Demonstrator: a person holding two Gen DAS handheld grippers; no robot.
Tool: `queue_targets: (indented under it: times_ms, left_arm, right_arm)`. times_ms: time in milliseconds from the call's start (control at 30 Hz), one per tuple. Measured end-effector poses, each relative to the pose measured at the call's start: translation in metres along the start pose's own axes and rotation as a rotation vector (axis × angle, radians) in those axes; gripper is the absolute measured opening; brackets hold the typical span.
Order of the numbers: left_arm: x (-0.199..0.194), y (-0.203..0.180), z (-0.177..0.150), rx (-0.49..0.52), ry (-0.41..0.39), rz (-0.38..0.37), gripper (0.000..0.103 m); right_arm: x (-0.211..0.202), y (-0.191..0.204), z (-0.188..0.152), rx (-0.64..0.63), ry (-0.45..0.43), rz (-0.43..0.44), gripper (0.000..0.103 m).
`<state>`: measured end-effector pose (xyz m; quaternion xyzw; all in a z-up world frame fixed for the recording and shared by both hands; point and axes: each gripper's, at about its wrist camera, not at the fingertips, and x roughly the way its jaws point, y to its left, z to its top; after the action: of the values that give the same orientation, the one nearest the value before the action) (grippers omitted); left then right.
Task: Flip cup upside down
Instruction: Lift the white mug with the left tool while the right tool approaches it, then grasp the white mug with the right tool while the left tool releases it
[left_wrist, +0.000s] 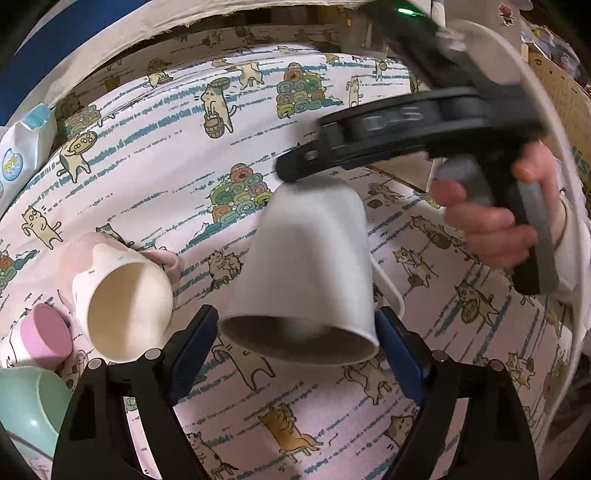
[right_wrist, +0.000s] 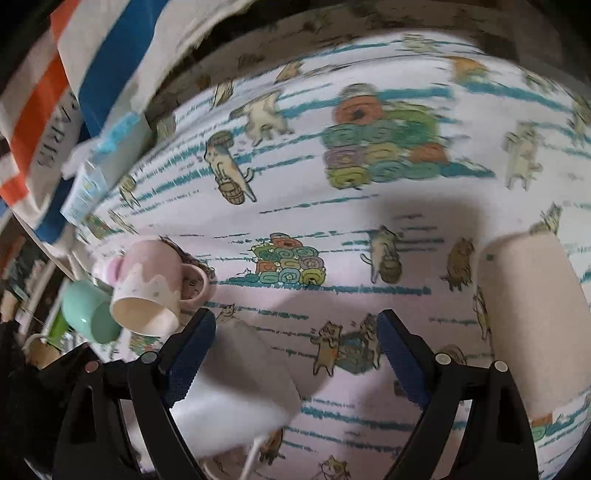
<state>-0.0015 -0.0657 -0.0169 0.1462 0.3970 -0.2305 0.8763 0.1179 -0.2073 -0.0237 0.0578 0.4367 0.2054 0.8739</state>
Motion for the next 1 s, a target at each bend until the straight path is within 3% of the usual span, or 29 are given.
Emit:
queue_targets:
  times_ms: [167, 433, 667, 867, 1000]
  left_arm:
    - [-0.003, 0.004, -0.004, -0.007, -0.006, 0.02, 0.085]
    - [-0.001, 0.033, -0.005, -0.055, -0.029, 0.111, 0.085]
    - [0.013, 0.041, 0.01, -0.062, -0.041, 0.189, 0.079]
    - [0.023, 0.048, 0.028, -0.123, -0.046, 0.146, 0.077]
    - [0.006, 0.044, 0.026, -0.129, -0.107, 0.141, 0.077]
  right_arm:
    - [0.011, 0.009, 0.006, -0.042, 0.046, -0.031, 0.09]
    - [-0.022, 0.0, -0.009, -0.107, 0.035, -0.092, 0.09]
    - [-0.048, -0.016, -0.035, -0.07, 0.051, -0.063, 0.09]
    - [-0.06, -0.013, -0.051, -0.067, 0.014, -0.091, 0.09]
    - [-0.077, -0.011, -0.055, -0.045, -0.061, -0.119, 0.09]
